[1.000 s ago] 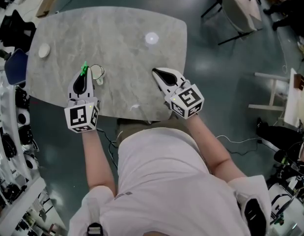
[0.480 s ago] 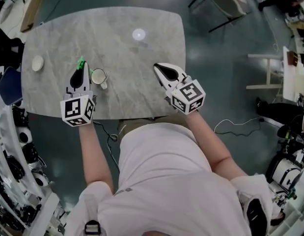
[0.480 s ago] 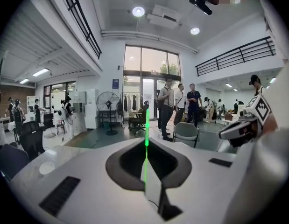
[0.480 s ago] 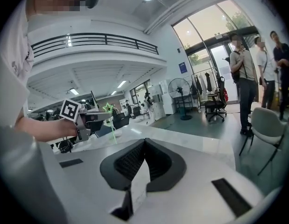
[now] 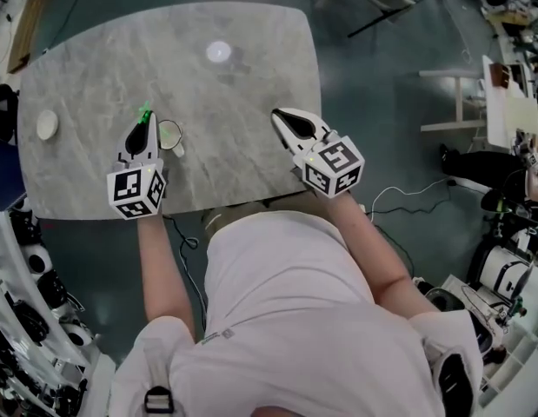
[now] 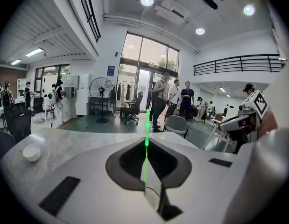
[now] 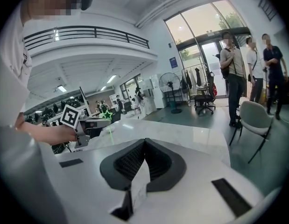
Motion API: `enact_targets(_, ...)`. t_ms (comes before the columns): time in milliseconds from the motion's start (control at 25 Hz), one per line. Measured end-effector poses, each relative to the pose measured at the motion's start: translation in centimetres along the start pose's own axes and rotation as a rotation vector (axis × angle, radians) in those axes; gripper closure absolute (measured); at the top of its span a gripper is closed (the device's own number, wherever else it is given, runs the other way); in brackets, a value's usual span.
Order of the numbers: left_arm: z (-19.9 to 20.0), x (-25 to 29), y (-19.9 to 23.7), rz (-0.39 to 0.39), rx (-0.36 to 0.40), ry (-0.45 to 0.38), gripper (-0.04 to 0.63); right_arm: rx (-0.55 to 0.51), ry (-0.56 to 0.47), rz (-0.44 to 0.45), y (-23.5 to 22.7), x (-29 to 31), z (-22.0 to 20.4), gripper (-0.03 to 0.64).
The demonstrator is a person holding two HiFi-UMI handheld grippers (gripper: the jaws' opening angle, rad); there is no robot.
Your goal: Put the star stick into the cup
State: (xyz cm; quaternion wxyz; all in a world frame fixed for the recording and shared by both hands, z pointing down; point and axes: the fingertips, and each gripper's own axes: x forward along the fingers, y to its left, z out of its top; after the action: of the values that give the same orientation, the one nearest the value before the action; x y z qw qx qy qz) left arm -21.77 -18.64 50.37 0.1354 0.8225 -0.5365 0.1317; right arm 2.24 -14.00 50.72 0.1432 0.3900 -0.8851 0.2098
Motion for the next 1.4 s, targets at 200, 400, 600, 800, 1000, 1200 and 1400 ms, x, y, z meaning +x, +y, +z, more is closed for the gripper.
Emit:
enact_targets(200,-1.9,0.7,0.4,-0.039,-0.027,0.038,0.584,0.005,0.023,-0.031,0.2,0.3,-0.7,0.607)
enact_targets(400,-3.7,1.3,0.5,-0.078,-0.045,0.078,0.584,0.007,0.042,-0.047,0.6,0.4,-1.4,0.607)
enact_targets(600,-4.4,1.7,0.7,-0.103,-0.059,0.092,0.584,0.007,0.056,-0.061,0.8,0.4,-1.6,0.607)
enact_targets(800,-4.2,2.6,1.1,-0.126,-0.055,0.093,0.584,0.014,0.056,-0.084,0.9,0.3,-1.4,0.607)
enact_targets(1000,-4.3,3.5,1.5,-0.148,-0.053,0.101,0.584,0.018,0.055,-0.112,1.0,0.1,-1.4,0.607)
enact_targets(1200,-4.4,4.2,1.8,-0.156,-0.036,0.102,0.583,0.026,0.056,-0.144,0.9,-0.2,-1.5,0.607)
enact_targets(1400,-4.5,4.7,2.3,-0.149,-0.034,0.106,0.583,0.035,0.053,-0.165,0.8,-0.6,-1.6,0.607)
